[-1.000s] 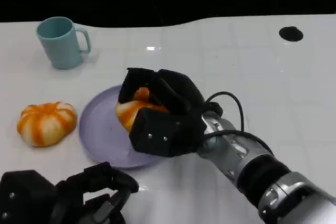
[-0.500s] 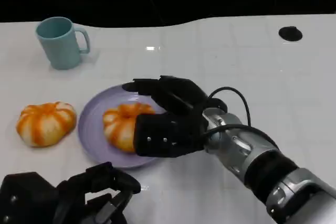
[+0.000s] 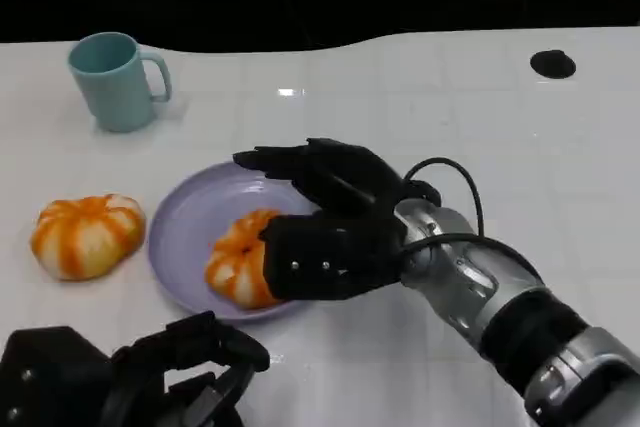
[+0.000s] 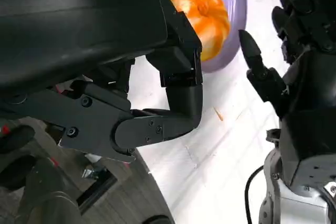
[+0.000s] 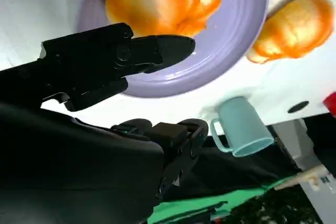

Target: Grasp the bread from the table and place it into the plate.

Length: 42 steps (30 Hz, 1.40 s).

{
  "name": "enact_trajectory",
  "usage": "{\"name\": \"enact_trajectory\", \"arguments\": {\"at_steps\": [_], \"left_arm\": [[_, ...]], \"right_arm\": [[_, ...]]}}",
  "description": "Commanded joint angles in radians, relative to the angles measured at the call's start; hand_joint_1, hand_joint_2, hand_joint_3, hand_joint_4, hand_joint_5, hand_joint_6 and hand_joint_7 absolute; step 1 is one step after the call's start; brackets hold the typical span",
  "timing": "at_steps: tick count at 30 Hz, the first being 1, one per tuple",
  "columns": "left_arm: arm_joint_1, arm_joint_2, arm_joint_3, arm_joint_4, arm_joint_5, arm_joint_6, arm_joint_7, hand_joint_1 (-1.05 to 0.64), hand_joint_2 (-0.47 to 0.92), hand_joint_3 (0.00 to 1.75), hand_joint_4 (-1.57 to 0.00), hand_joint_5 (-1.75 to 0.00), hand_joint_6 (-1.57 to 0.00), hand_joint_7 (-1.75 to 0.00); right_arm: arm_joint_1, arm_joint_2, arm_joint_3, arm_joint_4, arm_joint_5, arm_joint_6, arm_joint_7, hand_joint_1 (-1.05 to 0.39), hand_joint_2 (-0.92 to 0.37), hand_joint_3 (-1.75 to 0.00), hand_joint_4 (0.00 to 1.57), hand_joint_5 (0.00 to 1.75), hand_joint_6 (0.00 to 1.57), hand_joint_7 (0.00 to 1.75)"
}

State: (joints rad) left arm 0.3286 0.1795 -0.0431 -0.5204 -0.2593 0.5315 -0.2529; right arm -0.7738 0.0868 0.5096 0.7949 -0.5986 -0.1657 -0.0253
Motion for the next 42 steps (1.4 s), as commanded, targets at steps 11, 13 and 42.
{"name": "enact_trajectory", "arguments": {"at_steps": [11,13,42], "left_arm": [[0.017,0.013,0.006,-0.002,0.013,-0.030,-0.001,-0.40,0.92,0.52,-0.63,-1.75,-0.61,-1.26],[0.016,0.013,0.006,0.000,0.012,-0.033,-0.002,-0.40,0.92,0.53,-0.63,-1.75,-0.61,-1.26],[0.002,0.014,0.011,0.010,-0.012,-0.022,-0.006,-0.40,0.92,0.52,-0.65,-1.75,-0.62,-1.29]], "right_arm": [[0.298,-0.135,-0.075,-0.381,0.087,-0.156,-0.024,-0.49,-0.92,-0.16,0.37,0.88,0.60,0.15],[0.342,-0.145,-0.091,-0.429,0.108,-0.173,-0.021,-0.47,-0.92,-0.16,0.38,1.08,0.65,0.23],[0.835,-0.363,-0.337,-0.856,0.317,-0.348,0.101,-0.25,-0.31,-1.39,0.77,1.65,0.80,1.37]]}}
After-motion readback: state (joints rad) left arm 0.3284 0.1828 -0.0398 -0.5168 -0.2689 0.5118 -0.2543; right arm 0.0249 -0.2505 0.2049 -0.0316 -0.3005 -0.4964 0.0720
